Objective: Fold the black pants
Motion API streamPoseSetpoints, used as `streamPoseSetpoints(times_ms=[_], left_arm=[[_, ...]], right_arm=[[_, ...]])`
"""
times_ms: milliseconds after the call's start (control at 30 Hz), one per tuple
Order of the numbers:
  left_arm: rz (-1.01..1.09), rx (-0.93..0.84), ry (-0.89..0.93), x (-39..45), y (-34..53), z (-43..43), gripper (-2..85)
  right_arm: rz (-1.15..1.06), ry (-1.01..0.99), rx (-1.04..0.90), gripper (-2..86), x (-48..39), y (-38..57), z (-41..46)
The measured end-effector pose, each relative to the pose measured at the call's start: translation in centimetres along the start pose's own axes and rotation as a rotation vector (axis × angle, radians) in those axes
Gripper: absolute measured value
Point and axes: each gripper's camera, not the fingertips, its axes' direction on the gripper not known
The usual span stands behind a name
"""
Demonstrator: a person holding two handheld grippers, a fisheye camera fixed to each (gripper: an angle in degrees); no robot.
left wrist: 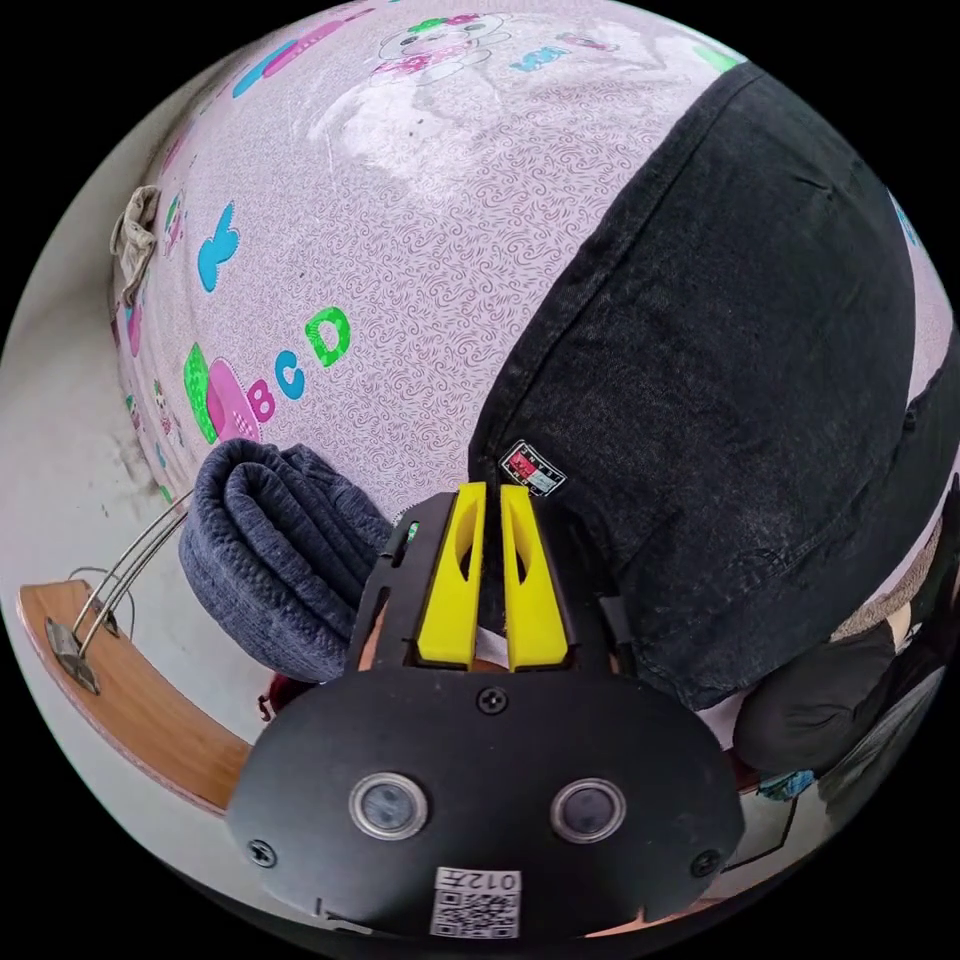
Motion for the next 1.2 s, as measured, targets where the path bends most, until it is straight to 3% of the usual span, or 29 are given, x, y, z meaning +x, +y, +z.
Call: streamPoseSetpoints(times_ms=[100,267,500,733,833,1067,1200], left_arm=[[-0.052,0.019,-0.111,2.1,1.5,0.2,0.5],[-0.159,0.100,-0.133,3.1,5.7,-2.0,0.3],[-0.092,0.254,-0.166,8.8,18.1,-6.3,0.2],[-0.013,0.365,-0.202,16.6,28.7,-5.0,0.3],[0.021,0.375,-0.139,19.0,31.6,-2.2,0.2],[-0.048,0.321,0.247,19.9,32.6,7.8,0.0],[-0.143,0.339,0.313,19.5,32.9,10.2,0.0]], right_arm=[[0.029,0.044,0.093,-0.9,-2.0,3.1,-1.8],[0.068,-0.028,0.156,-0.9,-3.3,9.5,-6.9],[0.071,-0.081,0.151,-0.9,-8.7,18.0,-12.0],[0.226,-0.132,0.214,-0.9,-15.9,28.5,-16.2],[0.353,-0.226,0.255,-0.9,-19.4,32.3,-16.2],[0.564,-0.443,0.171,-0.8,-28.3,35.6,-14.7],[0.635,-0.497,0.106,-0.3,-30.0,35.7,-16.3]])
